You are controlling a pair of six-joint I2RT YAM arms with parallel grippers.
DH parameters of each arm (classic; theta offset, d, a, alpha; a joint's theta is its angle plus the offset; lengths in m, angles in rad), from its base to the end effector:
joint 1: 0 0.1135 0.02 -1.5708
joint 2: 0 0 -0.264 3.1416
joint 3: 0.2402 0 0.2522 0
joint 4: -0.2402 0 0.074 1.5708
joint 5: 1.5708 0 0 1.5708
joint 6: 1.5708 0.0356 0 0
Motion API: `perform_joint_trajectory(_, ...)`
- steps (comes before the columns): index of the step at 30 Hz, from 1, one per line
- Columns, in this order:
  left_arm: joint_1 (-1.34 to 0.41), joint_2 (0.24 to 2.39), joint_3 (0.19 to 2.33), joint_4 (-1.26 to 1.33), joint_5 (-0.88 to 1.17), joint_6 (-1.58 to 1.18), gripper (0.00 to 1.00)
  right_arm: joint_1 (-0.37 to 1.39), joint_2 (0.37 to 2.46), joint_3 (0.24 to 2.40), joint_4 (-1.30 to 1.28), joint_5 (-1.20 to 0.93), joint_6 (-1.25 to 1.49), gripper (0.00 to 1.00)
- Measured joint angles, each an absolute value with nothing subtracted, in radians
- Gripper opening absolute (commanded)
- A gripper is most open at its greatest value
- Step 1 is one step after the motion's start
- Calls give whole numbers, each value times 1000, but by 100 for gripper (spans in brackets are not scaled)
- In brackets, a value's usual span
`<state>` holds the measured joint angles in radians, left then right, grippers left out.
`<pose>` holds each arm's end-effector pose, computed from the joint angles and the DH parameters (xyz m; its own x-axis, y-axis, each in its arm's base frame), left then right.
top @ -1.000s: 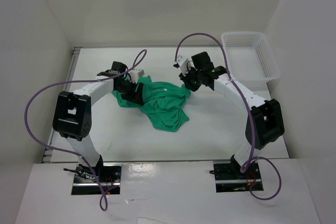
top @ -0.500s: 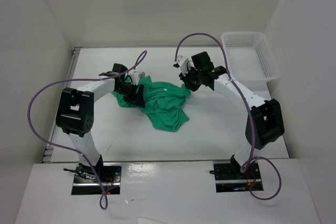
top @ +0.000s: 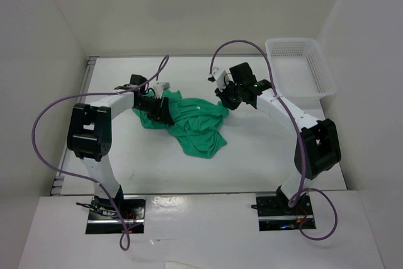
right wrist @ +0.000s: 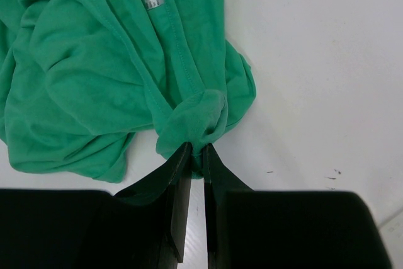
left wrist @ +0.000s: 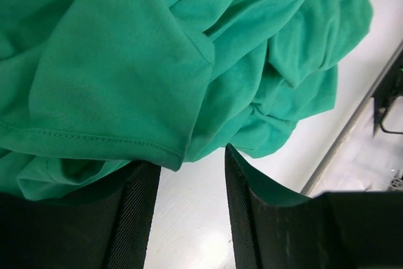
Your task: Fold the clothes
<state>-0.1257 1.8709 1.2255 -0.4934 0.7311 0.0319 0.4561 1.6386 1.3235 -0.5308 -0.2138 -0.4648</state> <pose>0.3660 -0.0702 0.1750 -0.8887 0.1362 -0.4378 0.3992 0.6995 -0.5927 0.3212 0.1660 0.2766 -0.3512 -0.6602 -0.6639 -0.7989 0.5811 -0.1552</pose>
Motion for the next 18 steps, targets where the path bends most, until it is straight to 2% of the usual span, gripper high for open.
perform_joint_trajectory(9,-112,1917,1244,-468,791,12,46,456,1639,1316,-531,-216,-465,19)
perform_joint_trajectory(12,-112,1937,1245,-467,795,-2,41,456,1639,1316,-531,-218,-465,19)
perform_joint_trajectory(14,-112,1945,1246,-465,800,-5,37,456,1639,1316,-531,-218,-465,19)
perform_joint_trajectory(18,-112,1947,1253,-468,806,-7,20,456,1639,1316,-531,-218,-465,19)
